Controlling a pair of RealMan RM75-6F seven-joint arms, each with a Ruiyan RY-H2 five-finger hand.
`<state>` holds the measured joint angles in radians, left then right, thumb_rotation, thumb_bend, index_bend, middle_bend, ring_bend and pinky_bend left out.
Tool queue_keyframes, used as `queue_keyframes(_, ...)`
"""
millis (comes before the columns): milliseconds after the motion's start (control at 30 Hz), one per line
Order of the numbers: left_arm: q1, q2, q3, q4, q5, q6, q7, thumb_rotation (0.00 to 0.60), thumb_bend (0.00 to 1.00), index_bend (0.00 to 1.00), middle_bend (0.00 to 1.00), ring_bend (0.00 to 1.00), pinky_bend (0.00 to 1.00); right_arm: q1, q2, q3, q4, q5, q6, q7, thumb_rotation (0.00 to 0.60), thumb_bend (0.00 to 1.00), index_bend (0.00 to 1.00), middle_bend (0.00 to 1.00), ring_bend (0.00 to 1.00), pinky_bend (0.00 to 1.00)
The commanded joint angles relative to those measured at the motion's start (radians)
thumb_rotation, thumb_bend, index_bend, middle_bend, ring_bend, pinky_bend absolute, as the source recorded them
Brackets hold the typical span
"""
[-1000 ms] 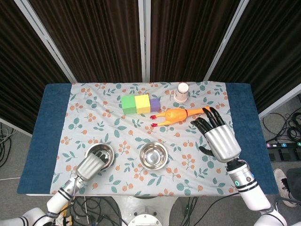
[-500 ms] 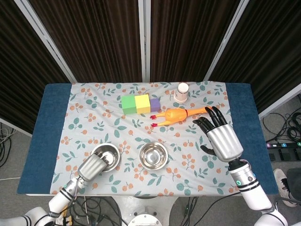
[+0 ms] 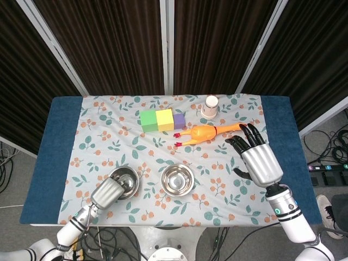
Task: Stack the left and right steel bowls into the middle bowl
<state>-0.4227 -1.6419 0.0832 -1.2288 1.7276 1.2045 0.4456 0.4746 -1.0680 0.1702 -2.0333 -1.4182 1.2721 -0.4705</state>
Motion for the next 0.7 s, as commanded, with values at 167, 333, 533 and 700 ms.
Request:
queue_keyframes(167, -0.020, 0.013, -0.016, -0.045, 0.000, -0.002, 0.006, 0.600, 0.32, 0.72, 0.74, 0.62, 0.71, -0.005, 0.004, 0.006, -0.005, -0.007, 0.013, 0.007, 0.600, 0.00, 0.24, 0.28, 0.03, 0.00)
queue_keyframes(333, -0.074, 0.017, -0.048, -0.104, 0.003, -0.049, 0.050, 0.600, 0.32, 0.72, 0.74, 0.62, 0.71, -0.010, 0.025, 0.019, -0.029, -0.014, 0.031, 0.005, 0.600, 0.00, 0.24, 0.28, 0.03, 0.00)
queue_keyframes(533, -0.159, -0.014, -0.113, -0.182, -0.013, -0.131, 0.113, 0.600, 0.32, 0.72, 0.74, 0.62, 0.71, -0.033, 0.059, 0.034, -0.068, -0.039, 0.078, 0.031, 0.600, 0.00, 0.24, 0.28, 0.03, 0.00)
queue_keyframes(700, -0.215, -0.065, -0.153, -0.217, -0.046, -0.195, 0.152, 0.600, 0.32, 0.72, 0.74, 0.62, 0.71, -0.055, 0.086, 0.039, -0.079, -0.054, 0.106, 0.064, 0.600, 0.00, 0.24, 0.28, 0.03, 0.00)
